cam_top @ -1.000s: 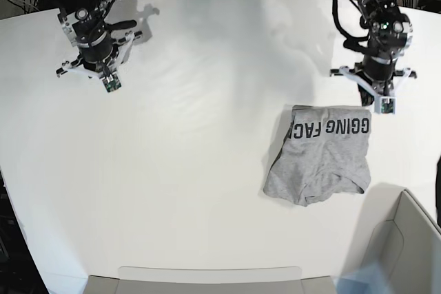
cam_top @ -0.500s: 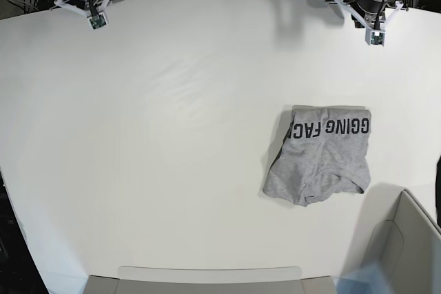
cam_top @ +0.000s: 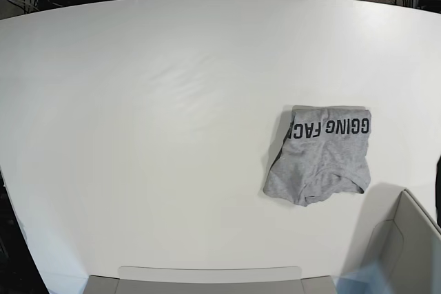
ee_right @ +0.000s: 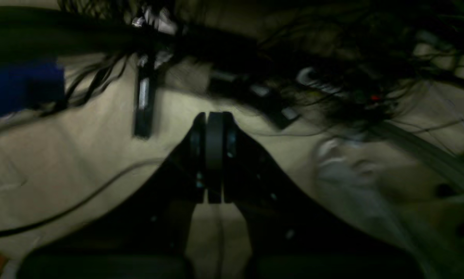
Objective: Fold the T-shirt properly
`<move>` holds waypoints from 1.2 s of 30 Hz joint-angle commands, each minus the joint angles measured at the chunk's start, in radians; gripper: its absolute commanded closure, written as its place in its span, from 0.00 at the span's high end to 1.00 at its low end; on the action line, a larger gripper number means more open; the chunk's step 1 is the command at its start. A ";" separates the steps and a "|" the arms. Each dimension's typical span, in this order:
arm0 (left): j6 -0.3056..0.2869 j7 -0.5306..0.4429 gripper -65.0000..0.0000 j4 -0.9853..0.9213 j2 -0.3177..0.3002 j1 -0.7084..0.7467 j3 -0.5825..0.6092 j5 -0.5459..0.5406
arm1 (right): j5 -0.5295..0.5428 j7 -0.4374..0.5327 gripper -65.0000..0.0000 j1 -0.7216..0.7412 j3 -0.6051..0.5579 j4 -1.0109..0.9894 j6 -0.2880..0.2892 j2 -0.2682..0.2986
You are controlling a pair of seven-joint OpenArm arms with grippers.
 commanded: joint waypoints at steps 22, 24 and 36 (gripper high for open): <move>0.025 -0.841 0.00 -1.622 -0.081 -0.446 -0.095 0.148 | -0.677 0.611 0.01 0.482 0.593 -1.084 0.015 0.153; 0.117 -0.970 0.00 -1.820 -0.120 -0.509 -0.087 0.149 | -0.742 0.617 0.01 0.514 0.634 -1.168 0.015 0.187; 0.339 -1.146 0.00 -1.942 -0.238 -0.652 -0.015 0.149 | -1.157 0.651 0.01 0.647 0.616 -1.595 -0.886 0.330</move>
